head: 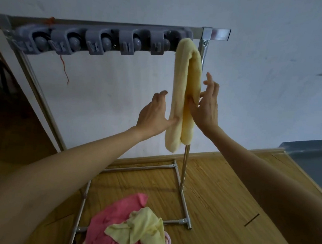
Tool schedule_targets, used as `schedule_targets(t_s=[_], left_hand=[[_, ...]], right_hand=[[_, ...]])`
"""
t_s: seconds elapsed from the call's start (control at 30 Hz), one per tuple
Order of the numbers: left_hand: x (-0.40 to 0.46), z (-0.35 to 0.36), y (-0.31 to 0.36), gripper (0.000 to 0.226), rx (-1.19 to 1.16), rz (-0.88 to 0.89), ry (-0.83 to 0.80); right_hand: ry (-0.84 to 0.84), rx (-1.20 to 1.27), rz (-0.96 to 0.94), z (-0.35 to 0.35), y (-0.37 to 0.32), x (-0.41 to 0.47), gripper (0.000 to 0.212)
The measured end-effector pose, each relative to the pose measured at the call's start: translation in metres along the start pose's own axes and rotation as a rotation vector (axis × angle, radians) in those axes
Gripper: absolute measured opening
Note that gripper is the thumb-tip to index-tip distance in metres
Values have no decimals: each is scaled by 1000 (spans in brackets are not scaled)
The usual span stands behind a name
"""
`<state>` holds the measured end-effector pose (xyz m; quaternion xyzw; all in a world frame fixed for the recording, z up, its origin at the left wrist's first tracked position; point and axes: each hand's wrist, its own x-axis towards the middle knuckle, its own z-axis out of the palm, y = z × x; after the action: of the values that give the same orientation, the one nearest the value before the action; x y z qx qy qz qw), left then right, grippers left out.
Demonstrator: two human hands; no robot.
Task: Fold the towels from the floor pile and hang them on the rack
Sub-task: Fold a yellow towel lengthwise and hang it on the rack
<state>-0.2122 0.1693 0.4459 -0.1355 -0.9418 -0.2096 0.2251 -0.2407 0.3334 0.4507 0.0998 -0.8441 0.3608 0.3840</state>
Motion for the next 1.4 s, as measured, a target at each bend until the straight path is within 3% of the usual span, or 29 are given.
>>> schedule_targets(t_s=[0.07, 0.13, 0.17, 0.27, 0.43, 0.57, 0.77, 0.9, 1.17, 1.33, 1.4], left_hand=[[-4, 13, -2, 86, -7, -69, -67], [-6, 25, -3, 77, -41, -108, -99], [-6, 30, -3, 70, -56, -121, -119], [-9, 43, -6, 52, -92, -131, -187], [-24, 58, -16, 47, -179, -177, -412], [-51, 60, -22, 54, -99, -167, -556], [-118, 36, -34, 73, -61, -241, -627], [-174, 5, -49, 71, -13, -289, -658], [-290, -36, -78, 67, 80, -354, -720], [-324, -15, -104, 52, 65, -343, -867], [-332, 5, -120, 31, 58, -340, -944]], right_hand=[[-79, -62, 39, 2, 6, -3, 52], [-129, -97, 67, 3, 13, -8, 19], [-140, -113, 70, 4, 16, -11, 13], [-171, -135, 84, 7, 26, -23, 24], [-302, -139, 111, 11, 30, -49, 17], [-389, -166, 147, 10, 26, -72, 12], [-688, -283, 221, -6, 4, -128, 38], [-945, -366, 143, -11, -23, -180, 33], [-1199, -449, -22, -11, -75, -286, 36], [-1306, -450, -157, 4, -84, -324, 37], [-1318, -477, -176, 17, -77, -334, 38]])
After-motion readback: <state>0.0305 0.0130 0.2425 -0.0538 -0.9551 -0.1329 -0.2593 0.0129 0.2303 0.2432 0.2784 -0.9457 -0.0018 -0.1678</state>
